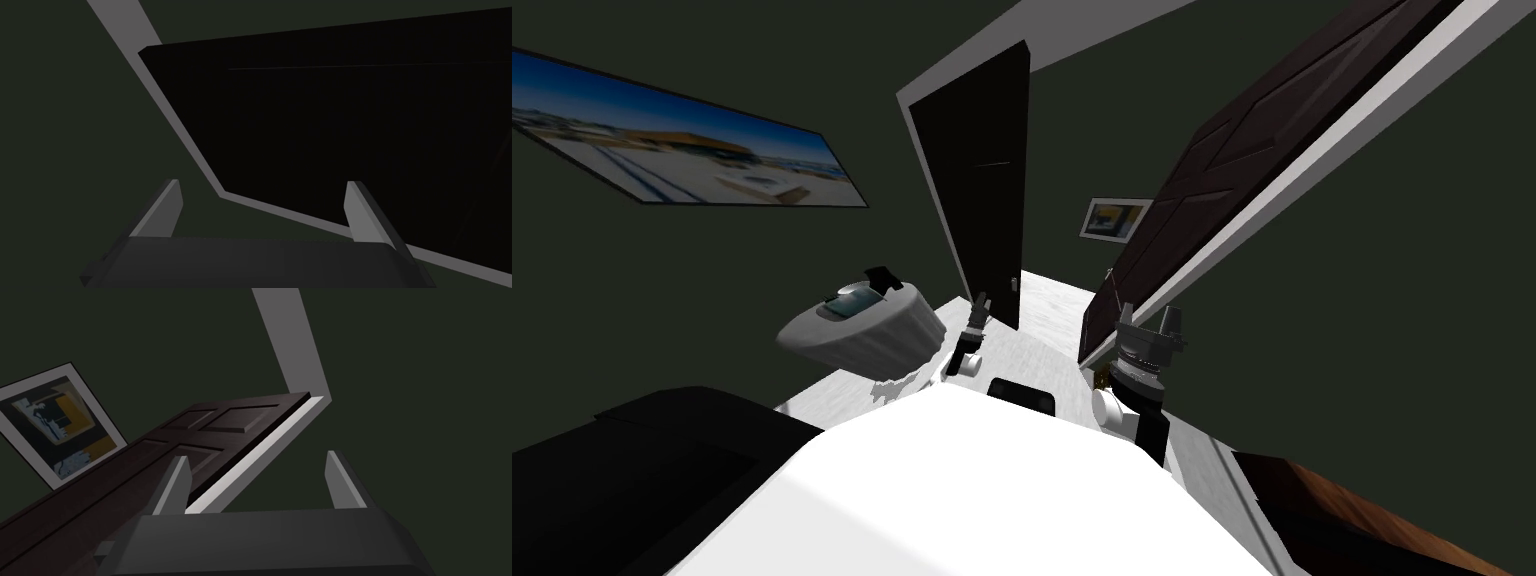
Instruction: Push the door open
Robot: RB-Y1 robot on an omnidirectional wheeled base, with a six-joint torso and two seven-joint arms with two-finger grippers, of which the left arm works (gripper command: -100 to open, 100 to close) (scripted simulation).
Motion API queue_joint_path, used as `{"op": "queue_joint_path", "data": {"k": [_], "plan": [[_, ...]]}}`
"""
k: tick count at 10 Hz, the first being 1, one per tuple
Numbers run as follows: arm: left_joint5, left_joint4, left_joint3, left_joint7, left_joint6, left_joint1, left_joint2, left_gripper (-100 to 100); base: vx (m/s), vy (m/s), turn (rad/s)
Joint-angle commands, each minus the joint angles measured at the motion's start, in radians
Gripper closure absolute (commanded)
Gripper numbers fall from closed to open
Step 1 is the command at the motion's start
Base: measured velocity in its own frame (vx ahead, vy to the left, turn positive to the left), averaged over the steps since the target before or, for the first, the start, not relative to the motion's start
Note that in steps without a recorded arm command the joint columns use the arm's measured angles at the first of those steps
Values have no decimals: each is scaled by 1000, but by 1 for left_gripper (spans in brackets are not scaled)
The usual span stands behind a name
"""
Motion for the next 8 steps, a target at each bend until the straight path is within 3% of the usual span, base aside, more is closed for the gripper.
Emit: {"op": "queue_joint_path", "data": {"k": [1,2,7,8], "plan": [[7,50,-8,-2,-15,-23,2,-100,59,63,-50],[7,63,-8,-2,-15,-23,2,-100,48,56,-23],[27,201,-28,-7,-35,-89,5,-100,66,63,-42],[27,215,-28,-7,-35,-89,5,-100,51,67,-20]]}}
